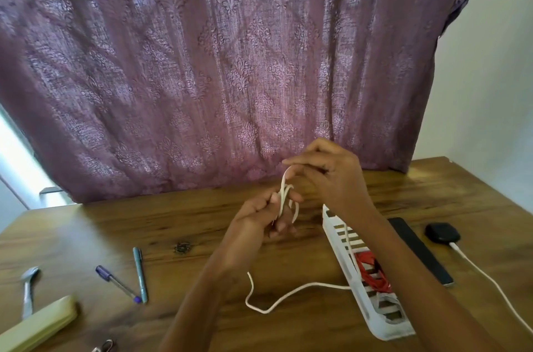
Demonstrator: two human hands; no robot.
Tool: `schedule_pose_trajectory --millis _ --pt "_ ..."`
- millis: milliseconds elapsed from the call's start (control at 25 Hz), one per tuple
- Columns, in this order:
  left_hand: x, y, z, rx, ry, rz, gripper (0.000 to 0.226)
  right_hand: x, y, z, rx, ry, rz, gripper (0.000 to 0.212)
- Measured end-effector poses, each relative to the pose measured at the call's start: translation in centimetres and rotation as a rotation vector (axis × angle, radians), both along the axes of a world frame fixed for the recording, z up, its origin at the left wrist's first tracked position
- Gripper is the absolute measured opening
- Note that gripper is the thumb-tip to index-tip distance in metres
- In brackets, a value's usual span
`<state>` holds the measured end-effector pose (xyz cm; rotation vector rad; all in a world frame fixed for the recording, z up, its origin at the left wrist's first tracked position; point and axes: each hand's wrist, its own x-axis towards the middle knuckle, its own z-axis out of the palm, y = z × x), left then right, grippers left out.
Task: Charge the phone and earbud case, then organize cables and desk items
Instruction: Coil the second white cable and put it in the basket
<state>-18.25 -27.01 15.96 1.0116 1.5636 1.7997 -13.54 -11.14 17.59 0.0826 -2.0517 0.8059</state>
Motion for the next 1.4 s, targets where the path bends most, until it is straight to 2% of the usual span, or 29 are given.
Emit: schedule_pose_trajectory --millis 160,440,520,600,680,920,1040,1120,1200,1240,1320,1400 --pt "-0.2 0.5 1.2 0.198 -0.245 -0.054 0.022 -1.5 0.1 -2.1 -0.082 -0.041 -0.049 0.02" --pt "-1.3 1.2 0.9 0.404 -0.571 0.079 0.033 -1.2 -3.1 -5.5 -0.207 -0.192 0.035 0.032" --pt "-1.8 1.4 0.4 0.423 -0.599 0.137 0.036 -0.8 -4.0 -5.6 -0.272 -0.192 0.08 0.031" --pt "-2.1 1.4 -0.1 0.425 -0.591 0.181 0.036 -0.1 -4.9 -5.1 -0.423 -0.198 0.137 0.027" --pt "-2.2 1.4 -0.7 0.417 -0.582 0.199 0.035 0.4 -5.3 -4.4 -0.514 -0.243 0.183 0.035" --pt "-1.6 1.7 -0.9 0.436 -0.603 0.188 0.035 0.2 -4.3 -4.3 -0.545 -0.339 0.139 0.021" --pt "-1.9 2.1 -1.1 0.441 -0.601 0.244 0.034 0.5 -4.5 -4.5 -0.434 -0.353 0.063 0.029" --pt "-2.4 2.3 -1.0 0.5 -0.616 0.267 0.033 0.9 -5.0 -4.7 -0.385 -0.438 0.042 0.02" --pt "-3.2 2.0 -0.5 0.545 -0.575 0.319 0.029 1.7 -5.4 -5.2 -0.31 -0.581 0.0 0.027" --pt "-3.7 1.8 -0.3 0.512 -0.489 0.372 0.027 2.2 -5.5 -5.7 -0.236 -0.616 -0.031 0.028" --pt "-4.5 1.5 -0.5 0.359 -0.218 0.485 0.023 3.1 -5.7 -5.9 -0.087 -0.603 -0.102 0.023" --pt "-4.7 1.2 -1.3 0.181 0.088 0.562 0.021 3.6 -5.8 -5.3 0.039 -0.493 -0.147 0.021"
